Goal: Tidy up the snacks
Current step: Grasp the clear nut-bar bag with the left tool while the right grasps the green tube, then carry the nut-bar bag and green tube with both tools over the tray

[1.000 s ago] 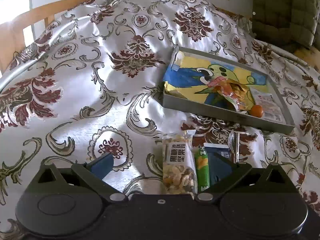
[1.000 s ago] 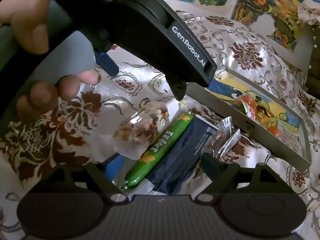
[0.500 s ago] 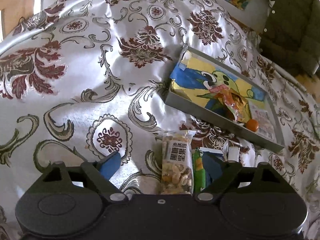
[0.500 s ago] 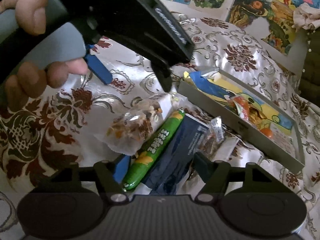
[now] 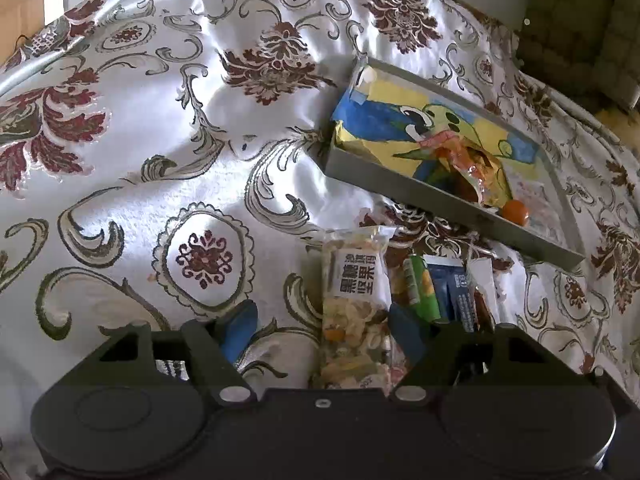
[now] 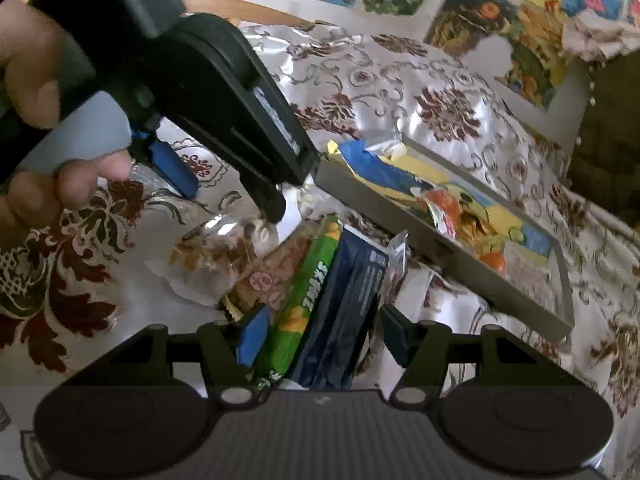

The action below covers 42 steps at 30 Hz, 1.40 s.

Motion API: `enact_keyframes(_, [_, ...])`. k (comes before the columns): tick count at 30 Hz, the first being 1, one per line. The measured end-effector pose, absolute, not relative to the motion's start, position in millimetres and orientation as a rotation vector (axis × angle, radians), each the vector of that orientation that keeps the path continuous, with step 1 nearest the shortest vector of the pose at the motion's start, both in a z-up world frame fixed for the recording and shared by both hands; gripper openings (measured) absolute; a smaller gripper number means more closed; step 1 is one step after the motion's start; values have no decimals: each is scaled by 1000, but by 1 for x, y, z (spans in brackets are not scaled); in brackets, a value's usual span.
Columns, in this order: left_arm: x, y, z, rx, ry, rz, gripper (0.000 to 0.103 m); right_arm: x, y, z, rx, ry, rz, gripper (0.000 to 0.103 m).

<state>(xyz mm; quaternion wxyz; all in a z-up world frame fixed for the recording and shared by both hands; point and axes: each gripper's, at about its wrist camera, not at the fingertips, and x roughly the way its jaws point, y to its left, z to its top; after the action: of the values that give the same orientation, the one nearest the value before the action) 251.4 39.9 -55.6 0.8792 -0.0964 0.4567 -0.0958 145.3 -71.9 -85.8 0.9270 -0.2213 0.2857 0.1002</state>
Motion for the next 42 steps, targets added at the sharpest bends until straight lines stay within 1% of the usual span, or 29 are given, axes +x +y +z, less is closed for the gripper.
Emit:
enact_keyframes(1, [252,39,-56,-199,955,-206,70,146,-71,-86,-462,578,212,64])
enact_keyframes(3, [252,36,-56,-191,956,-226,62,148,-70,-86,-469,571,226,59])
enact_keyframes(4, [252,35,-56,-188,954,-242,55,148,-69,-87,-472,570,237,58])
enact_keyframes(5, [251,33,-56,-185,952,-254,48,149,-69,-87,-473,569,249,53])
enact_keyframes(7, [249,28,-55,-164,945,-280,40,149,-69,-88,-483,567,261,46])
enact_keyframes(9, [247,25,-54,-139,937,-284,40,148,-68,-89,-488,566,272,33])
enact_keyframes(11, [247,25,-55,-137,936,-285,40,147,-67,-88,-499,557,262,28])
enact_keyframes(12, [248,26,-56,-145,938,-283,40,147,-67,-88,-502,554,255,27])
enact_keyframes(13, [249,27,-56,-152,942,-282,41,146,-68,-87,-501,552,252,27])
enact_keyframes(16, [253,28,-62,-167,975,-265,50,145,-69,-85,-491,541,253,26])
enact_keyframes(18, [254,30,-65,-173,984,-260,51,147,-68,-85,-485,555,268,26])
enact_keyframes(19, [255,30,-66,-172,985,-260,51,149,-68,-86,-478,570,276,26])
enact_keyframes(21, [254,29,-65,-166,982,-265,46,152,-69,-88,-462,587,293,27])
enact_keyframes(22, [254,28,-65,-161,980,-275,41,154,-70,-89,-455,593,301,28])
enact_keyframes(23, [253,27,-64,-157,978,-282,40,157,-72,-90,-444,599,307,28])
enact_keyframes(27, [252,24,-64,-125,971,-285,39,173,-88,-87,-308,651,324,29])
enact_keyframes(35, [251,24,-64,-118,969,-284,39,192,-109,-85,-121,715,353,29])
enact_keyframes(37, [250,24,-63,-119,967,-284,39,192,-114,-84,-86,721,353,26])
enact_keyframes(39, [249,23,-63,-116,960,-287,39,191,-119,-83,-43,731,347,22])
enact_keyframes(42, [246,21,-62,-95,943,-298,39,189,-126,-80,-16,731,333,20])
